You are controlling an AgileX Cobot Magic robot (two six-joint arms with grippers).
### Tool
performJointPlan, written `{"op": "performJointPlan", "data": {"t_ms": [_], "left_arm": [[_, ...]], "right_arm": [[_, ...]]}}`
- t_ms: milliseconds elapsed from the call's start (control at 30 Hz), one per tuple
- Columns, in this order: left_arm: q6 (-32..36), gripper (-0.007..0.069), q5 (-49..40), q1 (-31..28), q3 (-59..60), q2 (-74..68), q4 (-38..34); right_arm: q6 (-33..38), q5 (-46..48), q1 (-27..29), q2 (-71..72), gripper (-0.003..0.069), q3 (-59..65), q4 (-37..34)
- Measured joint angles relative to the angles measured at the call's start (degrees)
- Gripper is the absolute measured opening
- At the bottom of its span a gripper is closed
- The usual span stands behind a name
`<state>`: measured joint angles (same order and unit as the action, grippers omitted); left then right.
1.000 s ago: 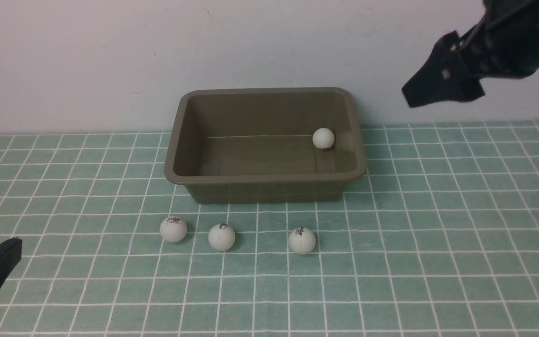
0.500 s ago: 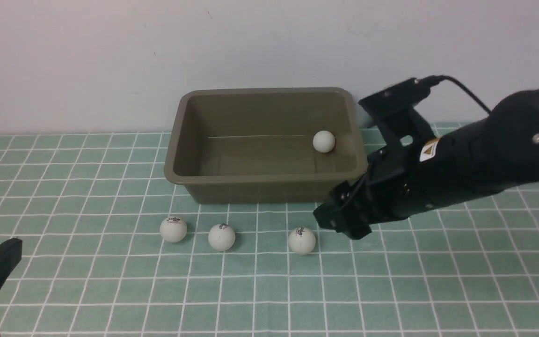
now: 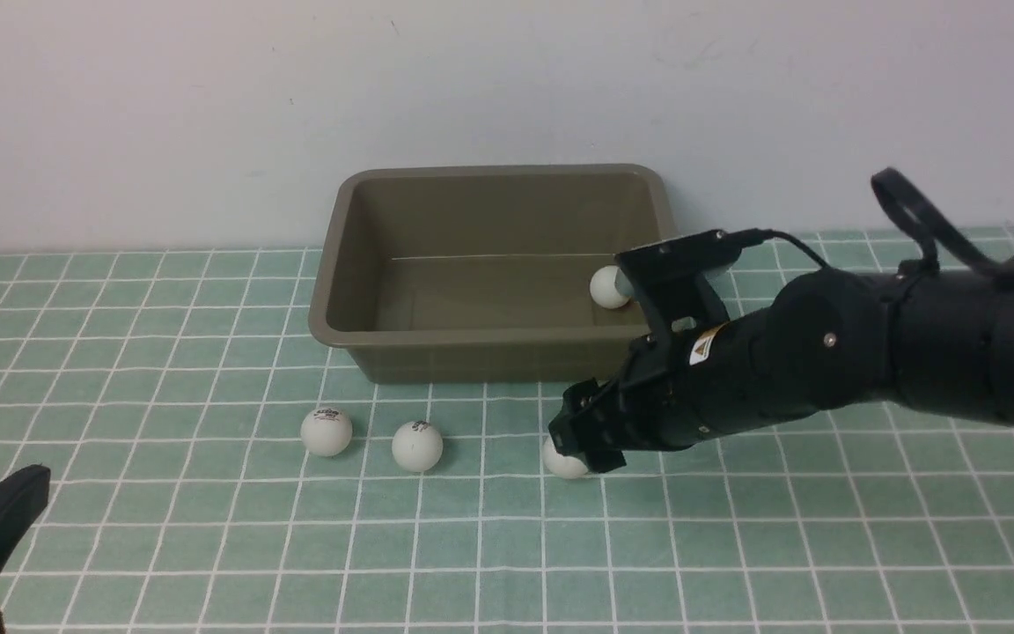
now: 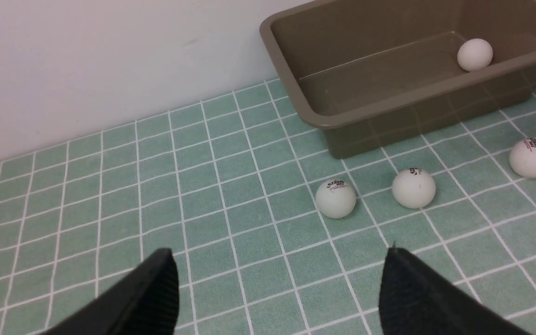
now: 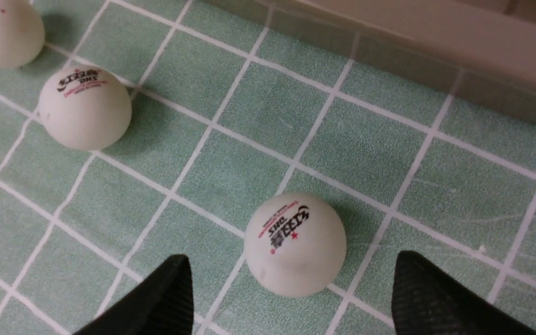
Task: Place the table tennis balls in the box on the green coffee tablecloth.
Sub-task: 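Reach for and grasp a ping pong ball on the table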
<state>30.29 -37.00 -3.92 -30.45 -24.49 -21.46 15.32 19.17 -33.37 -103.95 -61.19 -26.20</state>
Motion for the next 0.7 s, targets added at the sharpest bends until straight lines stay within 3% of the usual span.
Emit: {"op": "performJointPlan", "data": {"t_ms": [700], "left_arm": [[0.0,0.0520,-0.1,0.0,0.0,0.0,0.0]], "right_arm": [[2.4,-1.3,0.0,-5.1,0.0514,-3.6,-1.1]]}}
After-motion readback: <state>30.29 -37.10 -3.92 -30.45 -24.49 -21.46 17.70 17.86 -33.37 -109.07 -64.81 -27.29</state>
